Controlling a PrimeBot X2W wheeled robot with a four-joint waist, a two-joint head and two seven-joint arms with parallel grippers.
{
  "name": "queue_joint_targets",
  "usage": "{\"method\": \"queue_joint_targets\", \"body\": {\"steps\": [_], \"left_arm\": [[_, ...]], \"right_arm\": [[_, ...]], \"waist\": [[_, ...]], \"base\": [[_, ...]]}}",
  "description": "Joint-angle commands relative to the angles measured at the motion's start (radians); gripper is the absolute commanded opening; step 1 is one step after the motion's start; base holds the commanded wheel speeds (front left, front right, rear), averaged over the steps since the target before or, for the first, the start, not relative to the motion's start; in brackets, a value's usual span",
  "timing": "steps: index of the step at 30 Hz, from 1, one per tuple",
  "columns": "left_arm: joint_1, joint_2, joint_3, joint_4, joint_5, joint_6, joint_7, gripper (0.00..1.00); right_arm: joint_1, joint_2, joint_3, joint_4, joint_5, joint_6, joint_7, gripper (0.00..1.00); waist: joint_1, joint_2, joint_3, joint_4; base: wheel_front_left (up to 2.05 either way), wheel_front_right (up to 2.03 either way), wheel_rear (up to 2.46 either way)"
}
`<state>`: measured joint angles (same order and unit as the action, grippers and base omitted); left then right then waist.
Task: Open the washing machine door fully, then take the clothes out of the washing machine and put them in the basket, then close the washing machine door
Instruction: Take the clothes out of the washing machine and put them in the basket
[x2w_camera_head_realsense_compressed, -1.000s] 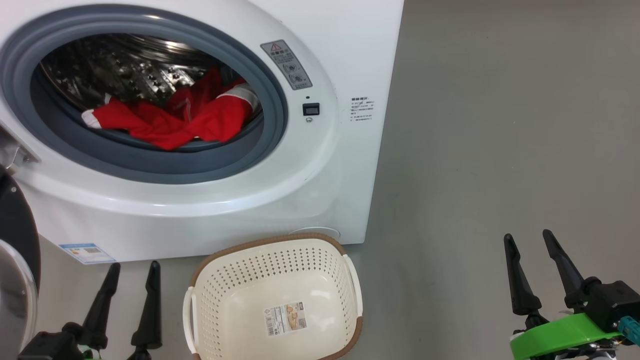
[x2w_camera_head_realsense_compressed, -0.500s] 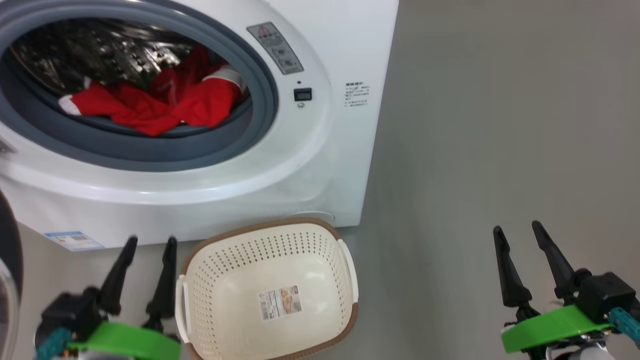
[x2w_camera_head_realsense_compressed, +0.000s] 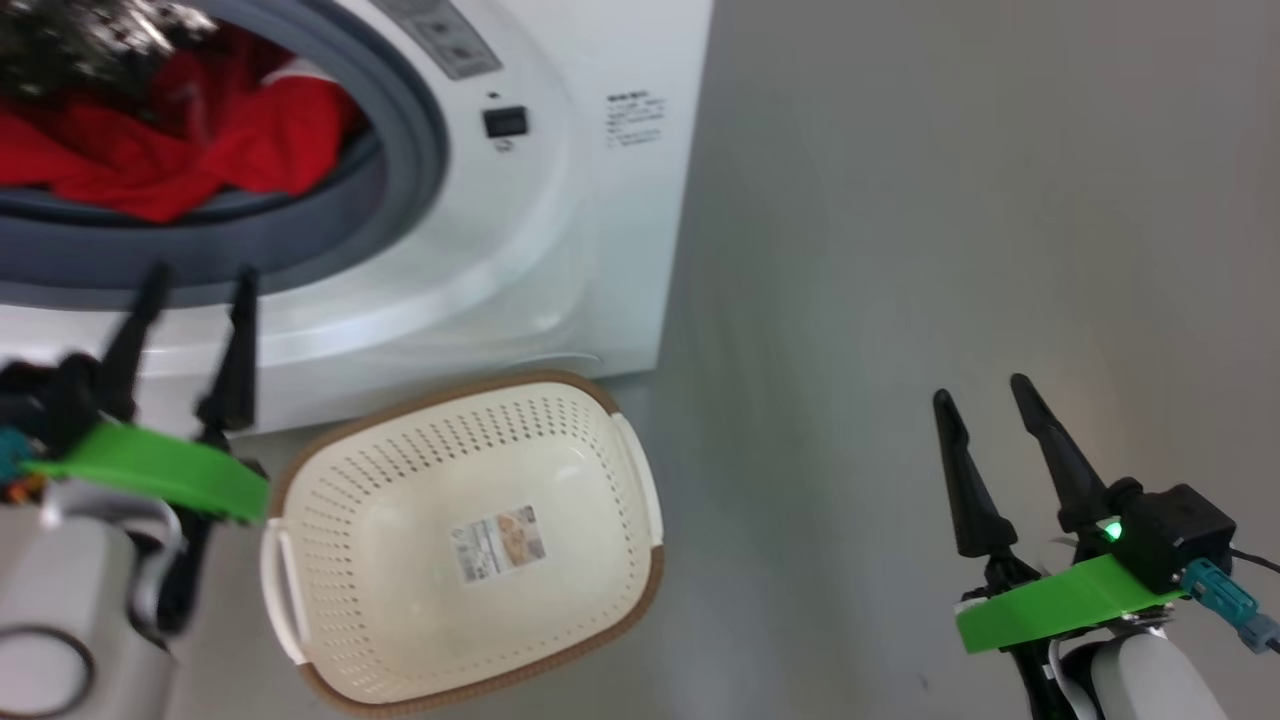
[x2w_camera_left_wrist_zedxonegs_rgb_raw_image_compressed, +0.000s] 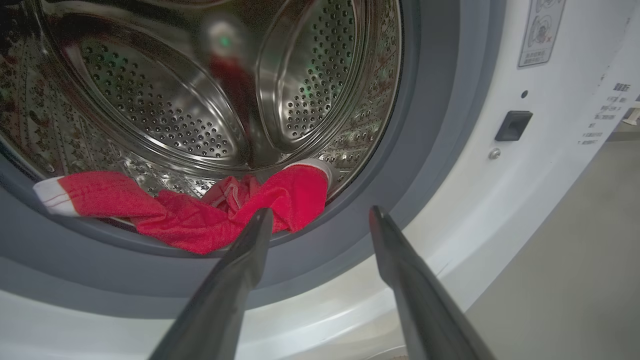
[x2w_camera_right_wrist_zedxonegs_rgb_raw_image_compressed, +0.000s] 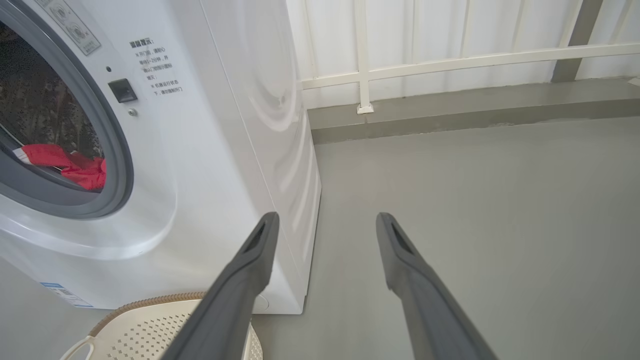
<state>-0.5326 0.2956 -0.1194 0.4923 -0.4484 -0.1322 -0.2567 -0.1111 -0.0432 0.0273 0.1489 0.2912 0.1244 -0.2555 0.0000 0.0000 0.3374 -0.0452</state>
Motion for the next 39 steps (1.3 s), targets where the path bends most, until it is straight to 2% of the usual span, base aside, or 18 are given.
{"method": "queue_joint_targets", "body": {"steps": [1, 10, 19, 27, 39], "left_arm": [[-0.055, 0.064, 0.026, -0.003, -0.008, 0.002, -0.005, 1.0], [-0.239, 0.178, -0.023, 0.093, -0.058, 0.002, -0.005, 1.0], [-0.359, 0.256, -0.051, 0.15, -0.087, 0.002, -0.005, 1.0], [-0.445, 0.289, -0.031, 0.206, -0.08, 0.002, -0.005, 1.0], [-0.515, 0.342, -0.092, 0.311, -0.126, 0.002, -0.005, 1.0]], "right_arm": [[-0.024, -0.007, 0.037, -0.028, 0.011, 0.006, -0.006, 1.0], [-0.059, -0.007, 0.078, -0.047, 0.049, 0.006, -0.006, 1.0], [-0.074, -0.007, 0.1, -0.063, 0.066, 0.006, -0.006, 1.0], [-0.078, -0.007, 0.119, -0.079, 0.068, 0.006, -0.006, 1.0], [-0.068, -0.007, 0.154, -0.093, 0.069, 0.006, -0.006, 1.0]], "waist": [[0.0, 0.0, 0.082, -0.073], [0.0, 0.0, 0.189, -0.141], [0.0, 0.0, 0.242, -0.173], [0.0, 0.0, 0.268, -0.189], [0.0, 0.0, 0.291, -0.226]], "base": [[0.0, 0.0, 0.0], [0.0, 0.0, 0.0], [0.0, 0.0, 0.0], [0.0, 0.0, 0.0], [0.0, 0.0, 0.0]]}}
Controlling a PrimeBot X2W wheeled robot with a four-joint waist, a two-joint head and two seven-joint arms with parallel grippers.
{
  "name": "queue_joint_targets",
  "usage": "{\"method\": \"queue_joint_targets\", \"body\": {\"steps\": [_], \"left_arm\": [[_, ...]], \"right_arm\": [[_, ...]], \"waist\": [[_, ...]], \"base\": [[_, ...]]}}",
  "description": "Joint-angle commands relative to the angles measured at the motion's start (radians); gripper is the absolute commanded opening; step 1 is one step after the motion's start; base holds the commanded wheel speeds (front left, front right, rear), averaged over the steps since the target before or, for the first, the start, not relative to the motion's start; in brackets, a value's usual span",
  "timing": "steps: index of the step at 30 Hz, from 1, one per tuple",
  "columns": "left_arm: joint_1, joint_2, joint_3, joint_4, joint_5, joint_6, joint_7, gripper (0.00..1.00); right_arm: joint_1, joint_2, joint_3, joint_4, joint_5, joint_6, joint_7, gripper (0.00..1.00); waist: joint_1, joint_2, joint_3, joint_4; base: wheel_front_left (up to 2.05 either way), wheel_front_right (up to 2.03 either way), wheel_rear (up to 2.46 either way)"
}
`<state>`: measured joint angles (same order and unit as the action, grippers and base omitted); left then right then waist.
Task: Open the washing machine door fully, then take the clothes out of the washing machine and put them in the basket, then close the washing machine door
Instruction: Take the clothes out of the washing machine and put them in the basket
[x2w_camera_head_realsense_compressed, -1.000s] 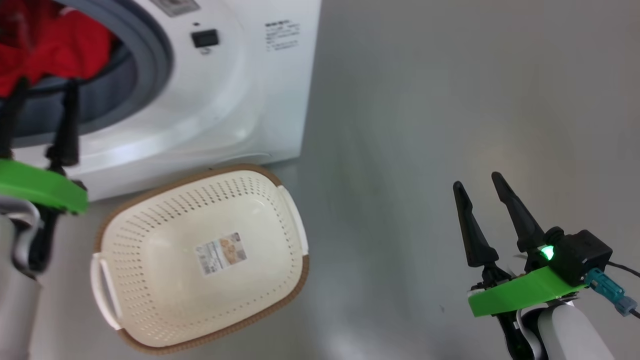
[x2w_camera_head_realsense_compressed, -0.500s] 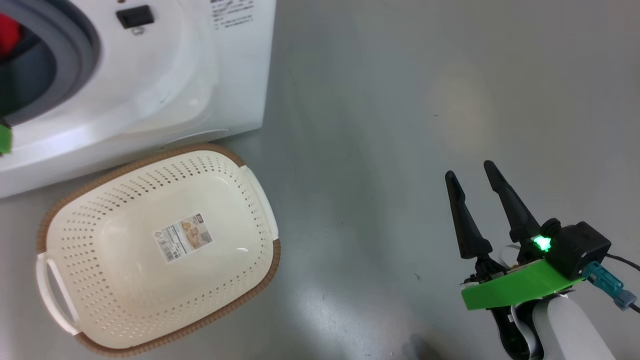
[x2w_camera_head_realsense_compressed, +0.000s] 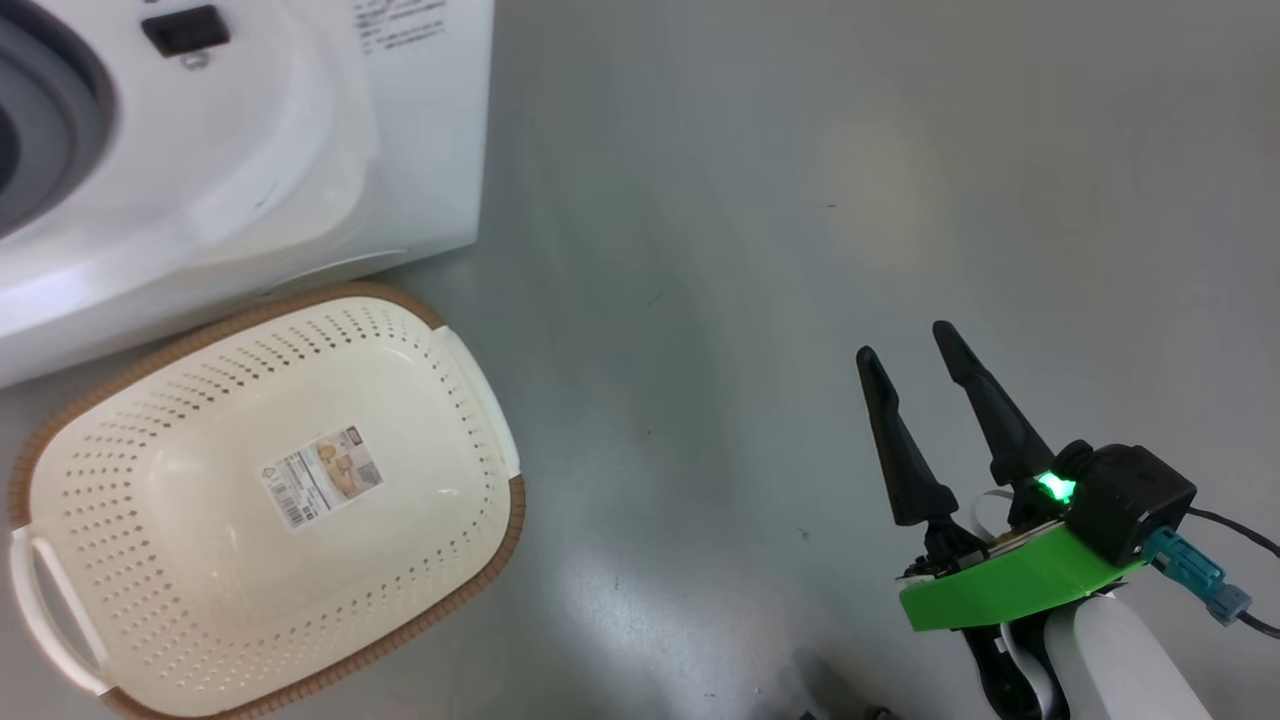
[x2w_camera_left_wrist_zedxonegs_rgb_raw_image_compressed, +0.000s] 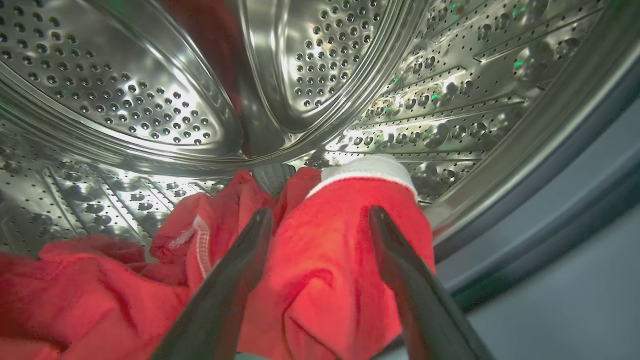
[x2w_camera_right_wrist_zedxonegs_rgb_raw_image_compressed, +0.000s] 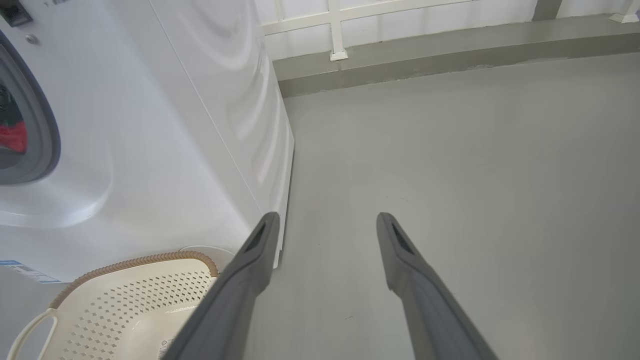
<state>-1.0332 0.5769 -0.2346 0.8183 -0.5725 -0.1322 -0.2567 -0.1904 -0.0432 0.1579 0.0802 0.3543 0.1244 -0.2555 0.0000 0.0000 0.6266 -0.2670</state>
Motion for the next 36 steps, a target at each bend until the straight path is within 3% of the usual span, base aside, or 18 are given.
{"method": "queue_joint_targets", "body": {"steps": [1, 15, 16, 17, 19, 20, 29, 36], "left_arm": [[-0.017, 0.067, 0.009, -0.011, -0.009, 0.002, -0.005, 1.0], [-0.059, 0.097, -0.12, 0.076, -0.126, 0.002, -0.005, 1.0], [-0.059, 0.095, -0.132, 0.082, -0.14, 0.002, -0.005, 0.95], [-0.06, 0.094, -0.147, 0.086, -0.155, 0.002, -0.005, 0.53], [-0.064, 0.097, -0.172, 0.091, -0.178, 0.002, -0.005, 0.27], [-0.064, 0.097, -0.186, 0.092, -0.193, 0.002, -0.005, 0.03], [-0.058, 0.097, -0.208, 0.068, -0.246, 0.002, -0.005, 0.0], [0.0, 0.062, -0.102, -0.001, -0.202, 0.002, -0.005, 0.0]], "right_arm": [[0.013, -0.007, 0.026, -0.025, 0.007, 0.006, -0.006, 1.0], [0.026, -0.007, 0.027, -0.039, 0.009, 0.006, -0.006, 1.0], [0.026, -0.007, 0.027, -0.04, 0.009, 0.006, -0.006, 1.0], [0.026, -0.007, 0.027, -0.04, 0.009, 0.006, -0.006, 1.0], [0.026, -0.007, 0.027, -0.042, 0.008, 0.006, -0.006, 1.0], [0.026, -0.007, 0.026, -0.043, 0.007, 0.006, -0.006, 1.0], [0.028, -0.007, 0.01, -0.043, 0.001, 0.006, -0.006, 1.0], [0.027, -0.007, -0.002, -0.028, -0.011, 0.006, -0.006, 1.0]], "waist": [[0.0, 0.0, 0.002, -0.009], [0.0, 0.0, 0.001, -0.026], [0.0, 0.0, 0.0, -0.026], [0.0, 0.0, -0.001, -0.027], [0.0, 0.0, -0.001, -0.027], [0.0, 0.0, -0.001, -0.027], [0.0, 0.0, -0.017, -0.008], [0.0, 0.0, -0.056, 0.025]], "base": [[0.0, 0.0, 0.0], [0.0, 0.0, 0.0], [0.0, 0.0, 0.0], [0.0, 0.0, 0.0], [0.0, 0.0, 0.0], [0.0, 0.0, 0.0], [0.0, 0.0, 0.0], [0.0, 0.0, 0.0]]}}
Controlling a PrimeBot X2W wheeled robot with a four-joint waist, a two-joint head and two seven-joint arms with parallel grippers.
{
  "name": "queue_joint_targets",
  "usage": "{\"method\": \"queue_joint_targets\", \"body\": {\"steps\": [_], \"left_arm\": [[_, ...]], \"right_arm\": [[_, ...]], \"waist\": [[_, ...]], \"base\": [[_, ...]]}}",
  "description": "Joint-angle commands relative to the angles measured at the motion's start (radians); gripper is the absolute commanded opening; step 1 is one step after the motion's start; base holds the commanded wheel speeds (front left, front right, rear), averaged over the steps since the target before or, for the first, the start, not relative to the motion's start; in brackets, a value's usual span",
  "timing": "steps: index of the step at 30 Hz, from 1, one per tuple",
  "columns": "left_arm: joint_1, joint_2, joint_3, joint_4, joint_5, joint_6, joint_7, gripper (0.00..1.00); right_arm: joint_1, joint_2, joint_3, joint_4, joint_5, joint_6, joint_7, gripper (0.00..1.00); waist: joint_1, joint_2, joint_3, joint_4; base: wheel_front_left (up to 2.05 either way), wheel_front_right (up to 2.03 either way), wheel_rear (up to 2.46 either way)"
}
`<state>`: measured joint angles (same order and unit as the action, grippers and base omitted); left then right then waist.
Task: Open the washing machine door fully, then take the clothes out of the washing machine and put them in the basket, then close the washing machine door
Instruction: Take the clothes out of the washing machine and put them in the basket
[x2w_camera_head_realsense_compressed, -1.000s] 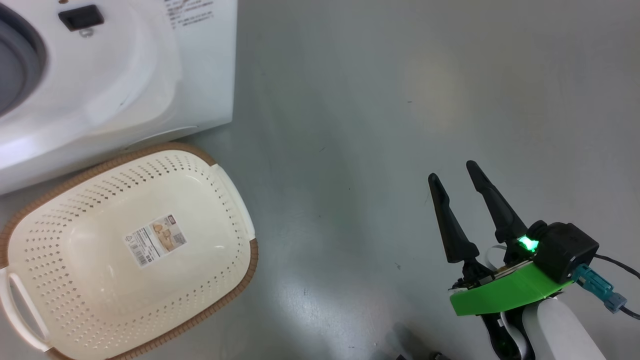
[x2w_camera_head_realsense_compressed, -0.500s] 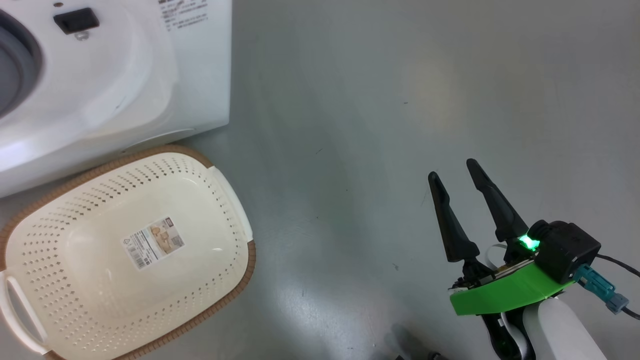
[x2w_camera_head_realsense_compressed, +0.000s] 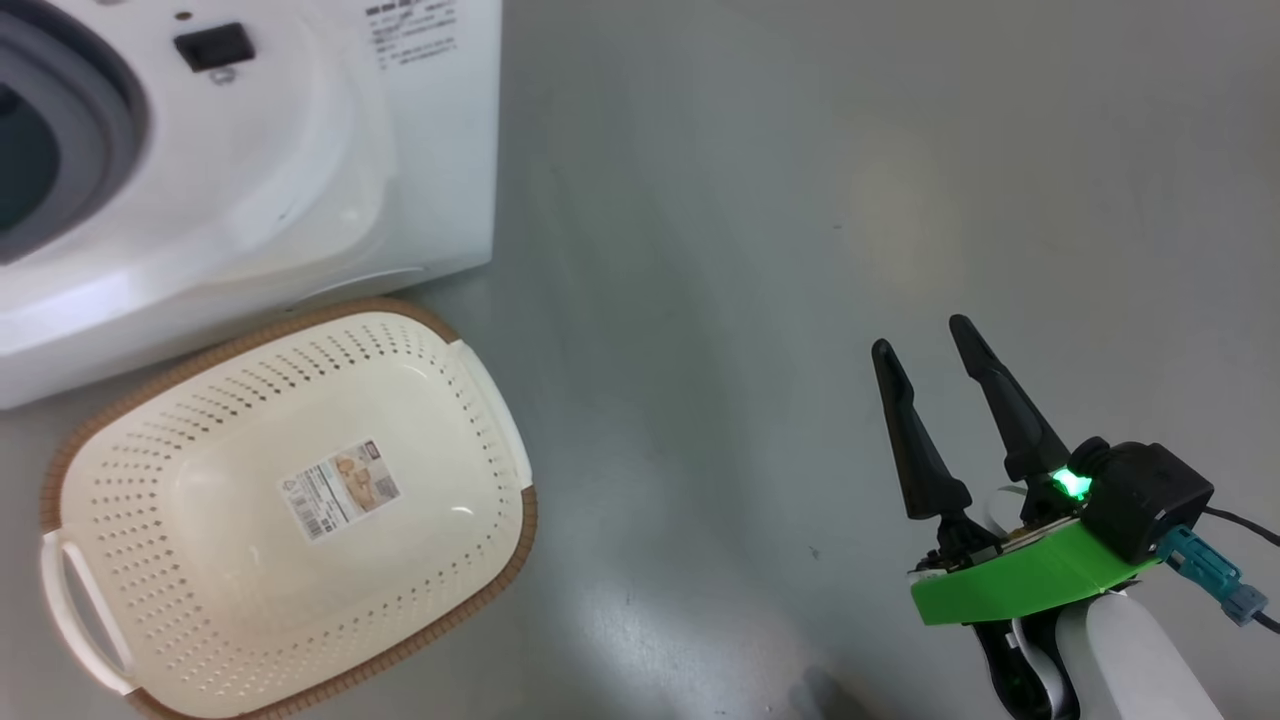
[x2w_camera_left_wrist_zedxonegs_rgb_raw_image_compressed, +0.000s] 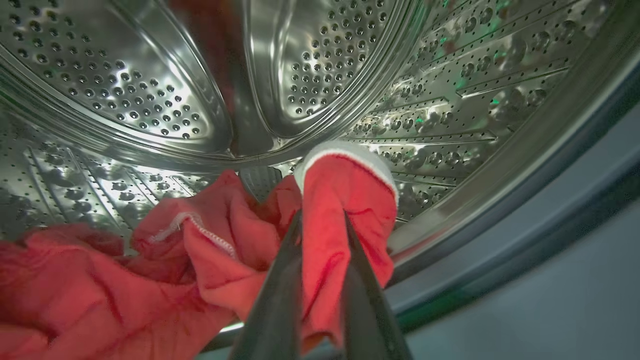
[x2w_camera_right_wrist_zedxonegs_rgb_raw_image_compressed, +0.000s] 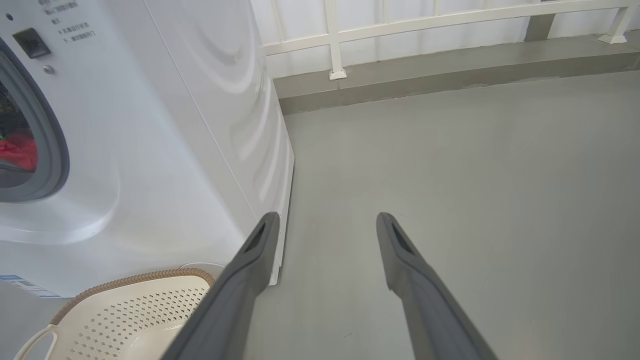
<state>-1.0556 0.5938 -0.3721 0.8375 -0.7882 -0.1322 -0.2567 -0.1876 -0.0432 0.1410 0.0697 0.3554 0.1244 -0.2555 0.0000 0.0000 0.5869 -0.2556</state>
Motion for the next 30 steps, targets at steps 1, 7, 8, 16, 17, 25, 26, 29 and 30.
{"method": "queue_joint_targets", "body": {"steps": [1, 7, 8, 16, 17, 25, 26, 29, 30], "left_arm": [[0.037, 0.037, 0.06, -0.031, 0.028, 0.002, -0.005, 0.0], [0.119, -0.026, 0.213, -0.094, 0.098, 0.002, -0.005, 0.0], [0.137, -0.041, 0.245, -0.111, 0.11, 0.002, -0.005, 0.0], [0.28, -0.147, 0.425, -0.261, 0.202, 0.002, -0.005, 0.0], [0.297, -0.159, 0.44, -0.28, 0.213, 0.002, -0.005, 0.0], [0.425, -0.25, 0.523, -0.437, 0.255, 0.002, -0.005, 0.0], [0.441, -0.259, 0.533, -0.455, 0.257, 0.002, -0.005, 0.0], [0.491, -0.277, 0.539, -0.509, 0.281, 0.002, -0.005, 0.0], [0.507, -0.282, 0.539, -0.528, 0.293, 0.002, -0.005, 0.0]], "right_arm": [[0.025, -0.007, 0.014, -0.015, -0.015, 0.006, -0.006, 1.0], [0.035, -0.007, 0.004, -0.005, -0.031, 0.006, -0.006, 1.0], [0.036, -0.007, 0.001, -0.003, -0.033, 0.006, -0.006, 1.0], [0.055, -0.007, -0.026, 0.008, -0.05, 0.006, -0.006, 1.0], [0.057, -0.007, -0.028, 0.011, -0.052, 0.006, -0.006, 1.0], [0.078, -0.007, -0.056, 0.019, -0.059, 0.006, -0.006, 1.0], [0.081, -0.007, -0.059, 0.02, -0.059, 0.006, -0.006, 1.0], [0.088, -0.007, -0.071, 0.022, -0.06, 0.006, -0.006, 1.0], [0.09, -0.007, -0.075, 0.022, -0.061, 0.006, -0.006, 1.0]], "waist": [[0.0, 0.0, -0.024, 0.019], [0.0, 0.0, -0.066, 0.045], [0.0, 0.0, -0.074, 0.051], [0.0, 0.0, -0.143, 0.096], [0.0, 0.0, -0.152, 0.101], [0.0, 0.0, -0.21, 0.144], [0.0, 0.0, -0.216, 0.148], [0.0, 0.0, -0.233, 0.162], [0.0, 0.0, -0.238, 0.167]], "base": [[0.0, 0.0, 0.0], [0.0, 0.0, 0.0], [0.0, 0.0, 0.0], [0.0, 0.0, 0.0], [0.0, 0.0, 0.0], [0.0, 0.0, 0.0], [0.0, 0.0, 0.0], [0.0, 0.0, 0.0], [0.0, 0.0, 0.0]]}}
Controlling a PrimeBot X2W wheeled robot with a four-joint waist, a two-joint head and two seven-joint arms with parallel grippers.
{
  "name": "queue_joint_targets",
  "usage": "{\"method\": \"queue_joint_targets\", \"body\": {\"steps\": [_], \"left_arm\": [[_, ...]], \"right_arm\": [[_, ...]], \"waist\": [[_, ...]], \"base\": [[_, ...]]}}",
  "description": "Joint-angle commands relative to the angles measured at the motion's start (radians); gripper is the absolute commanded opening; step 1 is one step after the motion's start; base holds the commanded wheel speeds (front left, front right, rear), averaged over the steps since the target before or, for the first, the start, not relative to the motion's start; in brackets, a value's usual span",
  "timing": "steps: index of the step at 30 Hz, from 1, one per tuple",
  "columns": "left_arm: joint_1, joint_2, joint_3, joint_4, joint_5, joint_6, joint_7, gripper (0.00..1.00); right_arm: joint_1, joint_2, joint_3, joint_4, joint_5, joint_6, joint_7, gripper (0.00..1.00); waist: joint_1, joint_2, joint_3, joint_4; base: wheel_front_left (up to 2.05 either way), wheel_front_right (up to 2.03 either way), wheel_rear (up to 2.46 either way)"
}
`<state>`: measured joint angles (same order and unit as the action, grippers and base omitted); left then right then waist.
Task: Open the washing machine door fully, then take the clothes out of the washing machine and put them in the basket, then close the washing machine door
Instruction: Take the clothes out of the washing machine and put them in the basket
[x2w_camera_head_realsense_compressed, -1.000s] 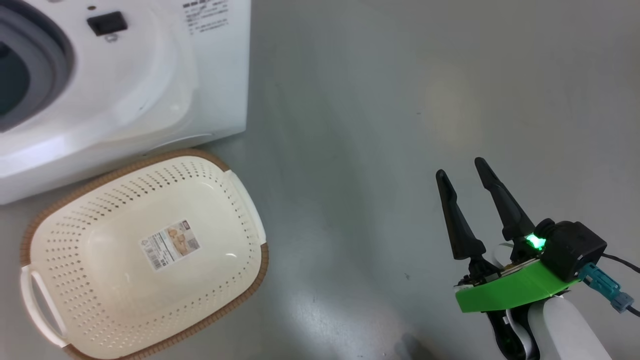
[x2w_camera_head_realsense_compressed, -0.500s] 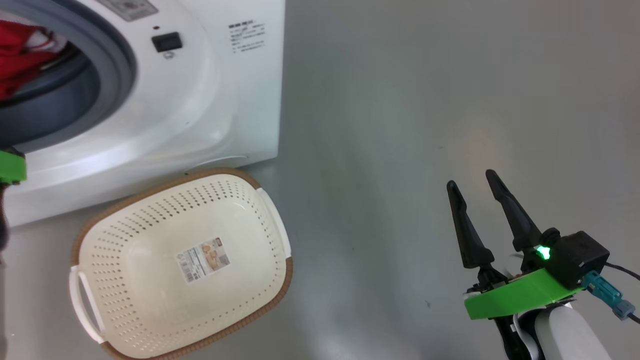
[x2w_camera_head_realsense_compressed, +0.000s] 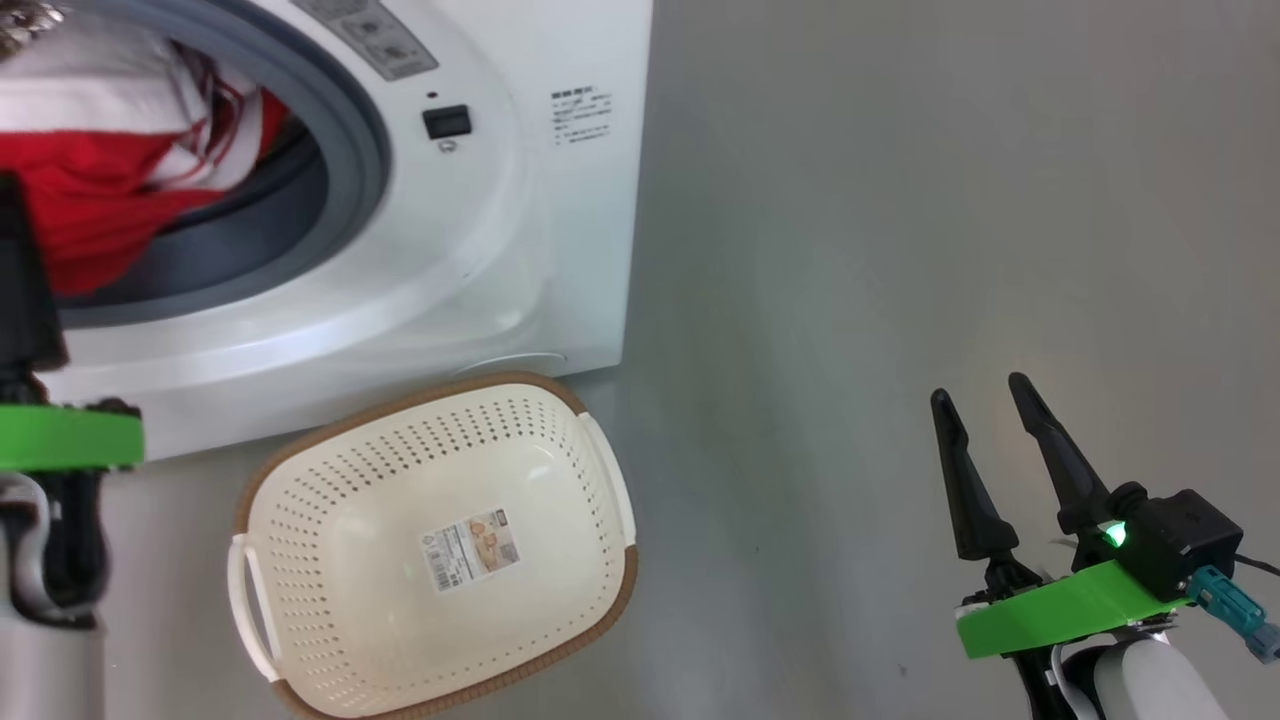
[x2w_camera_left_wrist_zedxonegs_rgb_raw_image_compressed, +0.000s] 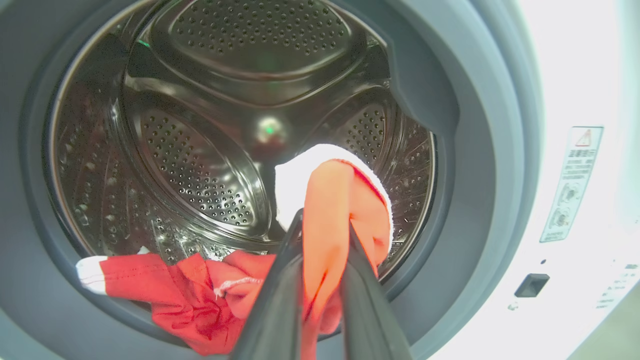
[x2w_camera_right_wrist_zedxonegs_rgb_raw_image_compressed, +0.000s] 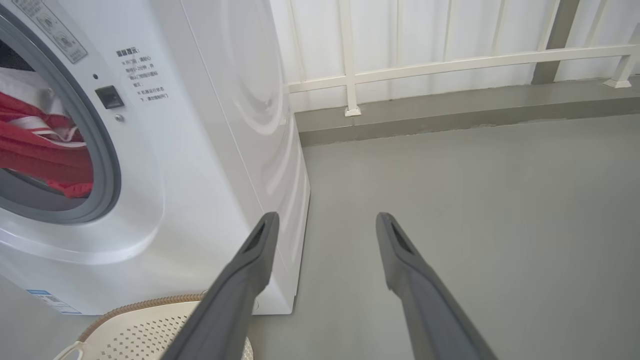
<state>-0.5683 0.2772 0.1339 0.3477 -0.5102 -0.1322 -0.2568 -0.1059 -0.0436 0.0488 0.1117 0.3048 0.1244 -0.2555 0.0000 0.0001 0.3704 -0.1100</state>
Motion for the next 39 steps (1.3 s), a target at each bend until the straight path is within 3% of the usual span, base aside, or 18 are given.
{"method": "queue_joint_targets", "body": {"steps": [1, 18, 27, 32, 39], "left_arm": [[0.034, 0.027, 0.033, -0.054, 0.023, 0.002, -0.005, 0.0], [0.223, -0.072, 0.05, -0.338, 0.062, 0.002, -0.005, 0.0], [0.277, -0.108, 0.054, -0.424, 0.073, 0.002, -0.005, 0.0], [0.307, -0.119, 0.026, -0.424, 0.078, 0.002, -0.005, 0.0], [0.326, -0.13, -0.017, -0.294, 0.075, 0.002, -0.005, 0.0]], "right_arm": [[0.01, -0.007, 0.014, -0.02, -0.01, 0.006, -0.006, 1.0], [0.023, -0.007, -0.013, -0.014, -0.008, 0.006, -0.006, 1.0], [0.03, -0.007, -0.013, -0.011, -0.005, 0.006, -0.006, 1.0], [0.03, -0.007, -0.013, -0.015, -0.001, 0.006, -0.006, 1.0], [0.014, -0.007, -0.001, -0.019, 0.011, 0.006, -0.006, 1.0]], "waist": [[0.0, -0.0001, -0.025, 0.026], [0.0, -0.0001, -0.061, 0.061], [0.0, -0.0001, -0.073, 0.06], [0.0, -0.0001, -0.069, 0.059], [0.0, -0.0001, -0.03, 0.051]], "base": [[0.0, 0.0, 0.0], [0.0, 0.0, 0.0], [0.0, 0.0, 0.0], [0.0, 0.0, 0.0], [0.0, 0.0, 0.0]]}}
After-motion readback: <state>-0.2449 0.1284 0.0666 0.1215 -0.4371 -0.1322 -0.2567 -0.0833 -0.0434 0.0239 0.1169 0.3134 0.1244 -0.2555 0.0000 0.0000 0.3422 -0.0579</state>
